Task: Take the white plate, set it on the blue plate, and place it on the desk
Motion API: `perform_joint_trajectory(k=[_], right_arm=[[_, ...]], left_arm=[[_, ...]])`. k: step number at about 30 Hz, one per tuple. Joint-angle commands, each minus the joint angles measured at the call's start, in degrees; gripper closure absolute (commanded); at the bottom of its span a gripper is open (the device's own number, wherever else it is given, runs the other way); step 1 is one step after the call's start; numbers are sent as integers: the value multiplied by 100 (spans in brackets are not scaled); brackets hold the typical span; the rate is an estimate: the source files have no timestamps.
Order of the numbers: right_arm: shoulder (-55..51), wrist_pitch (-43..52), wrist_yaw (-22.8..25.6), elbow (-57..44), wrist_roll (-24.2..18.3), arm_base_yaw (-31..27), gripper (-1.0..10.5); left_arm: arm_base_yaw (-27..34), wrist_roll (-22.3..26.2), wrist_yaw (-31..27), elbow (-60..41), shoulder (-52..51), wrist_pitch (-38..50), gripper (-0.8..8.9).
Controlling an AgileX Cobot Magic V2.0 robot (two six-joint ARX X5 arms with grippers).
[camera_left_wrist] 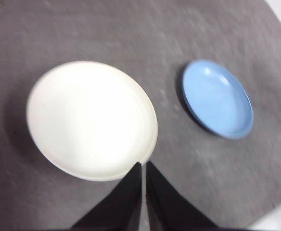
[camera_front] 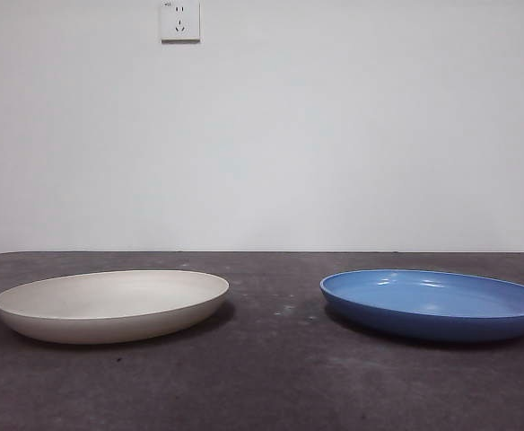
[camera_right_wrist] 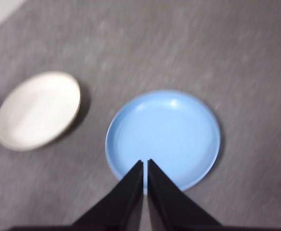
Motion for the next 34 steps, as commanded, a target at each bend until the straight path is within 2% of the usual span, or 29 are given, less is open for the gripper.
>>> perform_joint_trajectory(k=[1,6,12,13,17,18,20,25,34], right_arm=[[225,-262,-46,125,-297,192,939],[481,-728,-42,125,-479,538,939],[520,-754,-35,122,-459,704,933],[520,-758,-35,125,-457,706,909],[520,-756,-24,122,-415,706,605],[520,-756,4,125,-391,706,571],[520,-752,7,125,-389,706,563],[520,-745,7,125,-356,706,563],[518,-739,2,125,-306,706,563]], left_arm=[[-170,433,39,236,107,-225,799],[-372,487,39,243,118,-302,798],[-385,483,37,243,118,-310,770],[-385,481,37,243,118,-310,740],[-385,437,35,243,120,-306,430],[-385,435,35,243,120,-299,381],[-385,433,35,243,125,-291,343],[-385,356,-11,243,153,-225,344],[-385,125,-745,273,603,146,345]])
